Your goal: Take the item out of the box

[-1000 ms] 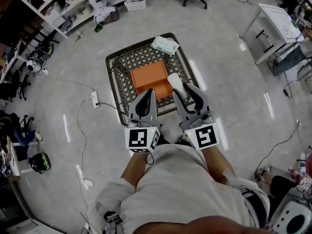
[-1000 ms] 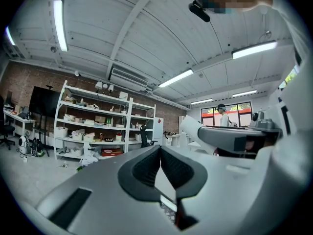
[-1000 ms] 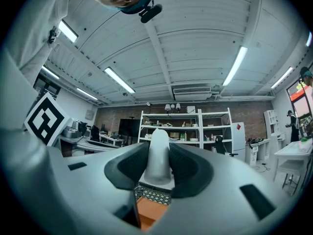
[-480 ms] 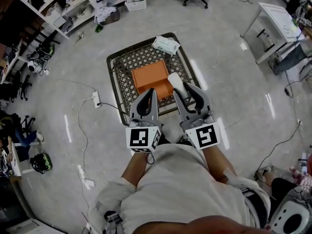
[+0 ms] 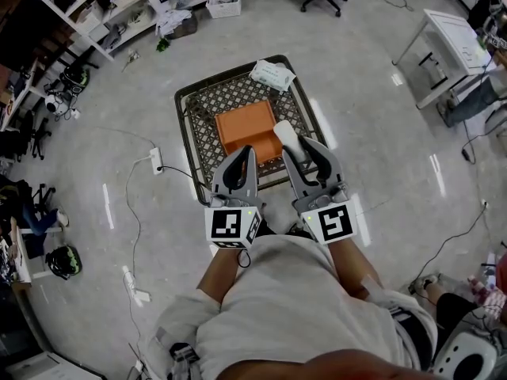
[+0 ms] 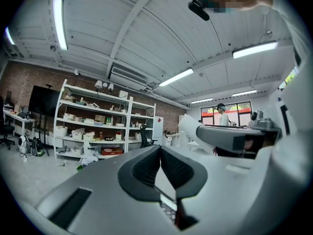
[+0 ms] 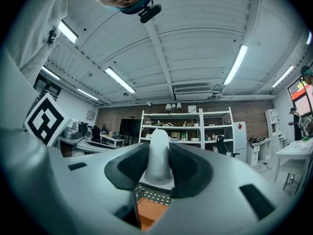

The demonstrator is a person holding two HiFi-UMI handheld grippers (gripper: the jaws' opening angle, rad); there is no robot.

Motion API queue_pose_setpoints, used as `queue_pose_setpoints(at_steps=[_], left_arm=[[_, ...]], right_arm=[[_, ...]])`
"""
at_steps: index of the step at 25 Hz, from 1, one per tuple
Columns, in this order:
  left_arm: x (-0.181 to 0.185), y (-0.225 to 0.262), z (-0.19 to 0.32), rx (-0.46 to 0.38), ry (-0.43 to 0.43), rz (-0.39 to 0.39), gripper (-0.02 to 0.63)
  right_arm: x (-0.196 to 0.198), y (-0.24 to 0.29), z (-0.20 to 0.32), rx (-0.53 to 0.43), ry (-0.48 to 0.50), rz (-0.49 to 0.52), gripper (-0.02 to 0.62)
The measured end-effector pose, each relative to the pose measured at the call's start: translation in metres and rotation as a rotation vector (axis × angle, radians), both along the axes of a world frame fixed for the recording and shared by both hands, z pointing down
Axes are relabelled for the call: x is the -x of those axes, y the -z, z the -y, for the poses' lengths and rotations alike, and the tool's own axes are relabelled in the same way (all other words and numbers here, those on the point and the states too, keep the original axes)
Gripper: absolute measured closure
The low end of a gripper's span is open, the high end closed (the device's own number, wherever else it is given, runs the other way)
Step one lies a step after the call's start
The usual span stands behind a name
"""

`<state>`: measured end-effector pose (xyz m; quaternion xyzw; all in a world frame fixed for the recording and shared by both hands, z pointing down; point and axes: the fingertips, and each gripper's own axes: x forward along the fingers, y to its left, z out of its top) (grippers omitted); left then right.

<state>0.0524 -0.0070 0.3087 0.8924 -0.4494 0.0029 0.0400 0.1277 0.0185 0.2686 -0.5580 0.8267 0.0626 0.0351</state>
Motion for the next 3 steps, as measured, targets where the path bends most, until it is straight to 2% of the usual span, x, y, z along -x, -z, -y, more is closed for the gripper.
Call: queue_pose_setpoints(at_steps=[3], left_arm=[[0.0002,-0.0016,0.0007,0.003,-0.002,0.001,0.595]], right_arm=[[0.0004,-0.0016,0.0006,0.004,-0.003,-0.003,0.469]])
